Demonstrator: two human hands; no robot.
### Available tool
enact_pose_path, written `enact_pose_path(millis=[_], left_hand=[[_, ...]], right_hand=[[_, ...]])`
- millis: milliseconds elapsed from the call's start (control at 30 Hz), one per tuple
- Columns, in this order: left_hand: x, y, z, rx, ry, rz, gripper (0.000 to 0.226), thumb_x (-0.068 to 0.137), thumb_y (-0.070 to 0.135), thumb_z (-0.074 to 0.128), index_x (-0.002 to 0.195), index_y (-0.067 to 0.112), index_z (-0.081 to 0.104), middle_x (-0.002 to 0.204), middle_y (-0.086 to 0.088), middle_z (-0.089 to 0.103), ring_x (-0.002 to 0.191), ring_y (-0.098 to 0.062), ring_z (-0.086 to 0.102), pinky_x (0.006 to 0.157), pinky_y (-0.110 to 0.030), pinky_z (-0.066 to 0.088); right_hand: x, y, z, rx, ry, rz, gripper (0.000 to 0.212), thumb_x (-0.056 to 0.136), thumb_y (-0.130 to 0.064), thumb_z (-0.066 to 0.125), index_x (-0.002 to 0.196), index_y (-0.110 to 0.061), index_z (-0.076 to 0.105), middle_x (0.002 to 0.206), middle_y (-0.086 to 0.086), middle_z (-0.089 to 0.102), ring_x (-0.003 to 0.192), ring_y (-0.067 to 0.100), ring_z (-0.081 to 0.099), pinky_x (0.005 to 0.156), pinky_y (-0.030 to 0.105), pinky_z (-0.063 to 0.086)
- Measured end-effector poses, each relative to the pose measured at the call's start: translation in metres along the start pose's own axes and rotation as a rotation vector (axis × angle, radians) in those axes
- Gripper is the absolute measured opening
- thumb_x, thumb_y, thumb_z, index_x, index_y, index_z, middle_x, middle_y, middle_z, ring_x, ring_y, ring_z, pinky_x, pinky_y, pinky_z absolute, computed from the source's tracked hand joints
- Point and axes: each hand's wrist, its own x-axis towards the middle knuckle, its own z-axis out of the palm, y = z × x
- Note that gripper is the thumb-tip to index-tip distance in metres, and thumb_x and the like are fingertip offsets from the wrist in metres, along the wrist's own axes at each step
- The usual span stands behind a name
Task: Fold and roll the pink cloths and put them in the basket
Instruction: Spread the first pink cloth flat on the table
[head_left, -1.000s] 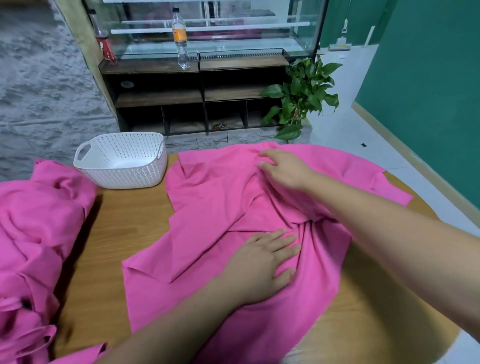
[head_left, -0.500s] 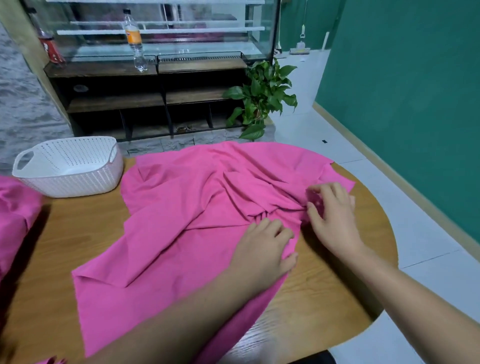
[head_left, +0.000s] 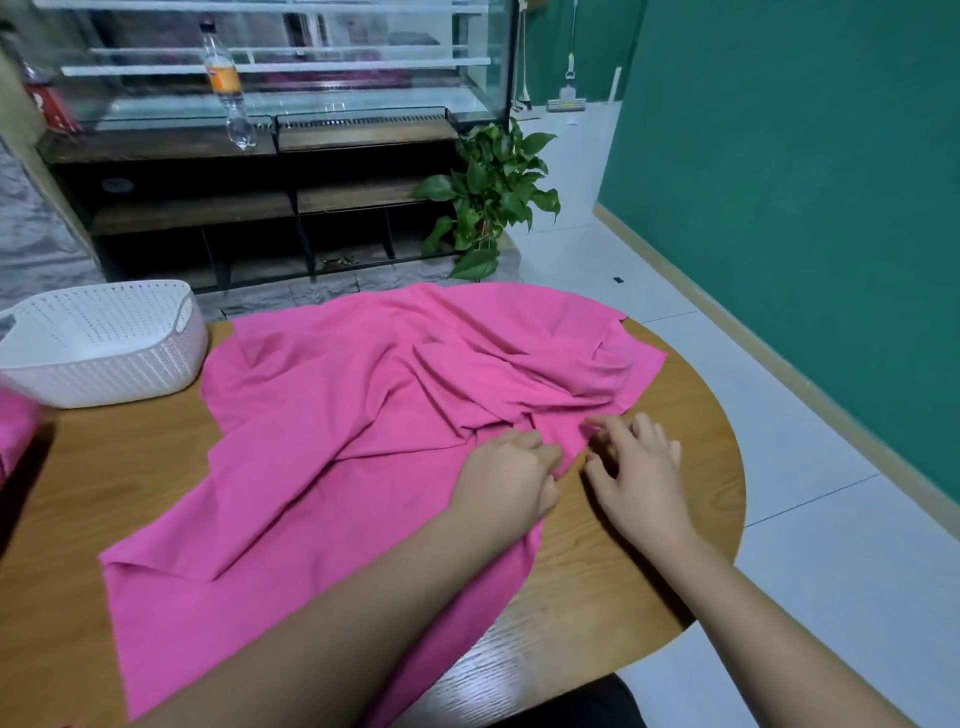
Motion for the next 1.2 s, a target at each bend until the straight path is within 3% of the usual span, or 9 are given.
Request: enact_pose_path(millis=[100,233,400,500,667,733,867,1000,1200], left_hand=[[-0.005,0.006,0.001,-0.085,-0.023,0.068,0.019,0.078,0.033,0.053,0.087,0.024,0.067,0.082,0.003,0.059,0.080,-0.024,0.057,0.069,-0.038,0.048],[-0.008,0.014,-0.003,-0.213,-0.063,0.105,0.015,0.080,0.034,0.056,0.091,0.027,0.065,0.087,0.007,0.055,0.086,-0.020,0.052,0.077,-0.039,0.046],[-0.002,-0.006,-0.010,-0.189,0.004,0.022,0.023,0.088,0.043,0.054,0.103,0.028,0.063,0.108,0.008,0.056,0.103,-0.020,0.054,0.088,-0.042,0.046],[0.001,-0.026,-0.013,-0.101,0.048,-0.051,0.030,0.091,0.043,0.056,0.117,0.028,0.061,0.117,0.007,0.053,0.108,-0.020,0.052,0.091,-0.043,0.045],[0.007,-0.050,-0.018,-0.009,0.091,-0.198,0.034,0.094,0.047,0.056,0.122,0.029,0.059,0.120,0.007,0.053,0.111,-0.022,0.053,0.092,-0.043,0.043],[0.007,-0.057,-0.019,0.015,0.082,-0.235,0.036,0.095,0.049,0.055,0.125,0.029,0.058,0.124,0.006,0.054,0.114,-0.022,0.054,0.092,-0.043,0.042],[0.010,-0.082,-0.033,0.015,0.117,-0.280,0.036,0.098,0.044,0.056,0.128,0.025,0.058,0.132,0.003,0.058,0.117,-0.026,0.057,0.098,-0.044,0.043],[0.017,-0.135,-0.056,0.029,0.171,-0.435,0.038,0.101,0.040,0.054,0.133,0.019,0.058,0.136,-0.004,0.060,0.121,-0.031,0.058,0.100,-0.047,0.046],[0.016,-0.220,-0.068,0.046,0.004,-0.584,0.061,0.101,0.058,0.045,0.147,0.019,0.054,0.147,-0.011,0.059,0.131,-0.034,0.058,0.109,-0.049,0.047]], right_hand=[[0.001,0.007,-0.008,-0.086,-0.017,-0.112,0.034,0.090,-0.028,0.074,0.123,-0.035,0.069,0.110,-0.004,0.048,0.104,0.022,0.049,0.083,0.042,0.035],[0.006,0.025,-0.026,-0.170,-0.034,-0.261,0.021,0.089,-0.019,0.074,0.107,-0.029,0.072,0.115,-0.006,0.059,0.109,0.024,0.054,0.086,0.043,0.036],[0.004,0.050,-0.059,-0.287,-0.213,-0.359,0.023,0.091,-0.015,0.066,0.106,-0.032,0.066,0.095,-0.014,0.060,0.094,0.018,0.062,0.083,0.039,0.038],[0.005,0.044,-0.087,-0.316,-0.483,-0.310,0.020,0.093,-0.015,0.058,0.094,-0.035,0.058,0.086,-0.019,0.055,0.089,0.013,0.058,0.079,0.035,0.031],[0.012,0.010,-0.122,-0.105,-1.005,-0.098,0.003,0.089,-0.026,0.064,0.091,-0.028,0.066,0.087,-0.007,0.071,0.077,0.008,0.061,0.070,0.024,0.048],[0.019,-0.005,-0.123,0.122,-0.969,-0.041,0.012,0.087,-0.026,0.066,0.097,-0.032,0.070,0.085,-0.006,0.075,0.073,0.008,0.066,0.072,0.026,0.053],[0.038,-0.026,-0.092,0.379,-0.604,-0.149,0.022,0.091,-0.017,0.063,0.099,-0.033,0.074,0.094,-0.012,0.076,0.086,0.009,0.070,0.082,0.030,0.056],[0.060,-0.044,-0.044,0.262,-0.333,-0.386,0.009,0.096,-0.023,0.061,0.101,-0.025,0.068,0.096,-0.008,0.062,0.090,0.010,0.058,0.086,0.033,0.049],[0.095,-0.074,0.012,0.118,-0.232,-0.420,0.029,0.099,-0.037,0.054,0.121,-0.022,0.065,0.114,-0.001,0.059,0.110,0.025,0.056,0.100,0.045,0.047]])
